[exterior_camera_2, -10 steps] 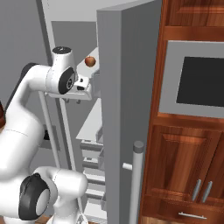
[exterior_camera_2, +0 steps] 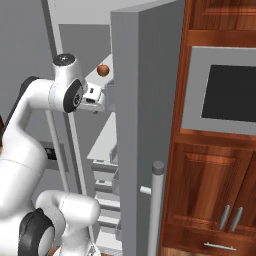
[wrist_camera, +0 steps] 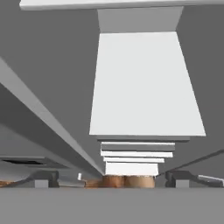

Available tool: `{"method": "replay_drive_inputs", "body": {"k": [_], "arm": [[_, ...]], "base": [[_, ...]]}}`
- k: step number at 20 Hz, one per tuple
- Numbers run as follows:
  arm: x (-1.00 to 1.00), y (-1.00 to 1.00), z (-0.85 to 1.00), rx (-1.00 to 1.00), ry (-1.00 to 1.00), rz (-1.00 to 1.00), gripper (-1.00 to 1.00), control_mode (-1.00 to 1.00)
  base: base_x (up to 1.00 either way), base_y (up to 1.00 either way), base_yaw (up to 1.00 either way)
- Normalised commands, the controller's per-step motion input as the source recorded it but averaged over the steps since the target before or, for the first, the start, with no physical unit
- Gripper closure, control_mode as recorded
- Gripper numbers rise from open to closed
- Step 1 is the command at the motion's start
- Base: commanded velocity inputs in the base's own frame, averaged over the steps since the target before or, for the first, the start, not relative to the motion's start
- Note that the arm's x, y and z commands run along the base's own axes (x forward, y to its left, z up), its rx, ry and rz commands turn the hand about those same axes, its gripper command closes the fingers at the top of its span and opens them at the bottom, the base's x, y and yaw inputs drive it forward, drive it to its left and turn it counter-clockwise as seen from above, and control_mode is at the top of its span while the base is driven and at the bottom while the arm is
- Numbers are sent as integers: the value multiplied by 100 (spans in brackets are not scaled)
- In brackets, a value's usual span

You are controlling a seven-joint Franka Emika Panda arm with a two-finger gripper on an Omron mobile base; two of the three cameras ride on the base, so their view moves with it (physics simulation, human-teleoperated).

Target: Pick the apple and peach from the fridge and place them on the plate next to the blender to make a fruit smoothie.

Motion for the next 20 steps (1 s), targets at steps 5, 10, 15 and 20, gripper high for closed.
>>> {"method": "replay_drive_inputs", "body": {"k": [5, 10, 15, 20], "arm": [[-4, -26, 46, 0, -31, -17, -100, -100], [8, -43, 67, 0, -21, -23, -100, -100], [32, -61, 66, 4, -3, -26, -100, -100], [66, -60, 32, 10, 2, -20, -100, -100]], "base": [[0, 0, 0], [0, 0, 0], [0, 0, 0], [0, 0, 0]]}}
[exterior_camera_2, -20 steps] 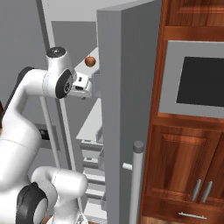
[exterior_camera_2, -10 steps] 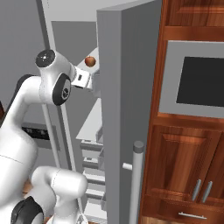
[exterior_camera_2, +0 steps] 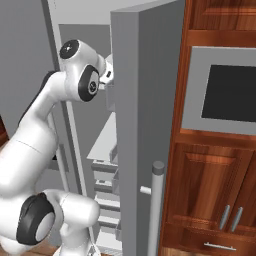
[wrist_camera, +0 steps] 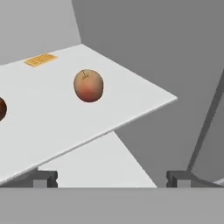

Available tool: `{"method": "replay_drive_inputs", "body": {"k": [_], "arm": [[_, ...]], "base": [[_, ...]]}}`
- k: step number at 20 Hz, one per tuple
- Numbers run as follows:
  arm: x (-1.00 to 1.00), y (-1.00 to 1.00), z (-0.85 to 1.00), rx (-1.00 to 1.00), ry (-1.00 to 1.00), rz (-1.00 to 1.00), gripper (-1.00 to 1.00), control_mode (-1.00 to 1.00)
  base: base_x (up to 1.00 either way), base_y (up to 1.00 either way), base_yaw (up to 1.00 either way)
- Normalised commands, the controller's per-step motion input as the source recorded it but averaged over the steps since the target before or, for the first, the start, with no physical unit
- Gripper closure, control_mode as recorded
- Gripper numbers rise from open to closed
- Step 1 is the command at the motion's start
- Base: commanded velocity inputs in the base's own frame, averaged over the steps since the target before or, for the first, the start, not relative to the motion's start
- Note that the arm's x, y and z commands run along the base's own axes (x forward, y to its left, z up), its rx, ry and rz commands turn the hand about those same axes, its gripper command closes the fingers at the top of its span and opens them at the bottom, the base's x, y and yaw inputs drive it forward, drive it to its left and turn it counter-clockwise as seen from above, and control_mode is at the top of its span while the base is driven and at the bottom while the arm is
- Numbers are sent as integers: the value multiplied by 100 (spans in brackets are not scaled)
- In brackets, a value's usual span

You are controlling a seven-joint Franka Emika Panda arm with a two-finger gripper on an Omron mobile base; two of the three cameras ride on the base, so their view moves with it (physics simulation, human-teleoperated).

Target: Pick the apple and peach from the fridge and place them on the plate next to the blender to make a fruit smoothie.

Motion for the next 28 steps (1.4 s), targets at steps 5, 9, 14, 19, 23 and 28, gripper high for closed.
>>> {"method": "replay_drive_inputs", "body": {"k": [5, 9, 14, 19, 23, 28], "arm": [[61, -27, 0, 8, 3, 0, -100, -100], [68, -14, -14, 4, 10, 0, -100, -100], [85, -19, -14, 3, 4, 0, -100, -100], [67, -20, -17, 1, 2, 0, -100, -100], [50, -16, -22, 0, 2, 0, -100, -100], [55, -3, -15, 0, 0, 0, -100, -100]], "base": [[0, 0, 0], [0, 0, 0], [0, 0, 0], [0, 0, 0], [0, 0, 0], [0, 0, 0]]}}
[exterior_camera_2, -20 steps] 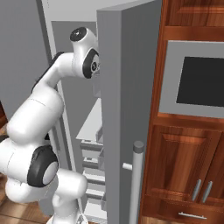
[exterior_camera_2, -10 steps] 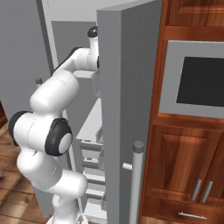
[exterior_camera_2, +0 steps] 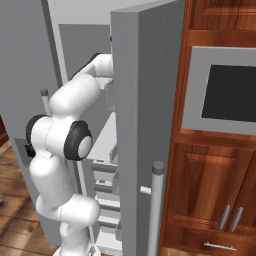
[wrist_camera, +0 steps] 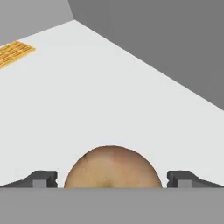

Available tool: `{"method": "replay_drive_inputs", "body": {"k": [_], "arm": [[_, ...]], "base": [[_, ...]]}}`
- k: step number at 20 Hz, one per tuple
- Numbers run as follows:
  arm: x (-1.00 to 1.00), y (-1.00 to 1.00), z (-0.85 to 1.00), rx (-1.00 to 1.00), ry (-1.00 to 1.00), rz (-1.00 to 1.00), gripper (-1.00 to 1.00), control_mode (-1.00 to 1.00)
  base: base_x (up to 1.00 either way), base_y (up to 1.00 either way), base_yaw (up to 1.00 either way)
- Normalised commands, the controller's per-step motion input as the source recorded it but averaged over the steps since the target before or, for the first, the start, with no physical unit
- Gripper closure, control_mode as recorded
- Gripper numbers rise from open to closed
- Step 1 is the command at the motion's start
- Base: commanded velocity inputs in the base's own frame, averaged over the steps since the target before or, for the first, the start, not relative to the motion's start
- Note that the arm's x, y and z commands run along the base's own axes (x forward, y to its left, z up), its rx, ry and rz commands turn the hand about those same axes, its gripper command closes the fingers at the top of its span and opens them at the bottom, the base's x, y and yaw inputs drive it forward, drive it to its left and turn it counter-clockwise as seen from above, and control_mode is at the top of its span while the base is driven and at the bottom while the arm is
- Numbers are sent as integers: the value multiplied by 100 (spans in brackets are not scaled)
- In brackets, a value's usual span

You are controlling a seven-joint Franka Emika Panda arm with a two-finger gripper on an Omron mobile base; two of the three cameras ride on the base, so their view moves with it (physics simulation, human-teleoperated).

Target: Pick the apple and peach from the fridge and place them on the plate next to the blender to make a fruit smoothie.

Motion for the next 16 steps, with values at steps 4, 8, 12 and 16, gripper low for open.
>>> {"method": "replay_drive_inputs", "body": {"k": [4, 8, 12, 16], "arm": [[13, 0, -54, 0, 1, 0, 100, -100], [2, 0, -7, 0, -1, 0, 100, -100], [-8, 2, -6, -2, -10, 0, 100, -100], [-31, 10, 0, -4, -22, 0, 100, -100]], "base": [[0, 0, 0], [0, 0, 0], [0, 0, 0], [0, 0, 0]]}}
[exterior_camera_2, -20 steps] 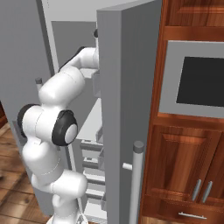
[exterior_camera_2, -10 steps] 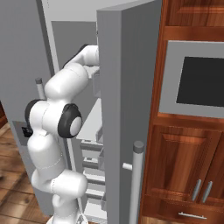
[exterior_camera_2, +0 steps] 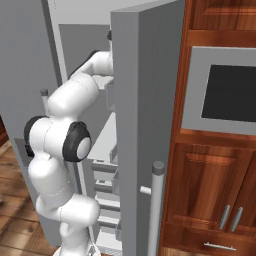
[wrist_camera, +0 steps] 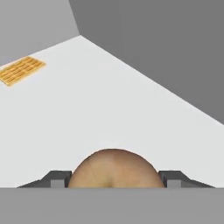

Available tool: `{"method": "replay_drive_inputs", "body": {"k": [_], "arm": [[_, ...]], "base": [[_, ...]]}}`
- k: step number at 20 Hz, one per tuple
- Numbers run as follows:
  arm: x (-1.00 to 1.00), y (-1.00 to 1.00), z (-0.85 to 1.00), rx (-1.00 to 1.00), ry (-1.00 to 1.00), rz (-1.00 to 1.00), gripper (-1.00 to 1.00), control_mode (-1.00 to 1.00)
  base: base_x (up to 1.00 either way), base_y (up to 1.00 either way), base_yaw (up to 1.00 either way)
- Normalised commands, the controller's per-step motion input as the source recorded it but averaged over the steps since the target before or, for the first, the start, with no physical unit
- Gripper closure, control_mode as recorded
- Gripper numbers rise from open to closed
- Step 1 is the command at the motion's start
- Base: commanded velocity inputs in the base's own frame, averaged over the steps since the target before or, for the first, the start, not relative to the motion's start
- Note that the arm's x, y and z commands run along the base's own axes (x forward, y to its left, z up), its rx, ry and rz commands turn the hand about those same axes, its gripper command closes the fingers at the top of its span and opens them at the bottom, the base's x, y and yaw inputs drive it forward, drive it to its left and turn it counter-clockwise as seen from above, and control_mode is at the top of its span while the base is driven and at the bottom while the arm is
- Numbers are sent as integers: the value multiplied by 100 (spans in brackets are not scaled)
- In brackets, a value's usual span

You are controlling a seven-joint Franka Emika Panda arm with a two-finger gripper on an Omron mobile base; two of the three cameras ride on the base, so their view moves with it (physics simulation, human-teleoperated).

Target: Pick the apple and peach from the fridge and place them on the plate next to the blender to make a fruit smoothie.

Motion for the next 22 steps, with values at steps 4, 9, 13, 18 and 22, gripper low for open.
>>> {"method": "replay_drive_inputs", "body": {"k": [4, 9, 13, 18, 22], "arm": [[-58, 15, 1, -2, -31, 0, 100, -100], [-97, 45, 35, -6, -36, 6, 100, -100], [-100, 52, 55, -5, -21, 8, 100, -100], [-100, 56, 56, -7, -4, 13, 100, -100], [-100, 56, 48, -8, 14, 14, 100, -100]], "base": [[0, 0, 0], [0, 0, 0], [0, 0, 0], [0, 0, 0], [0, 0, 0]]}}
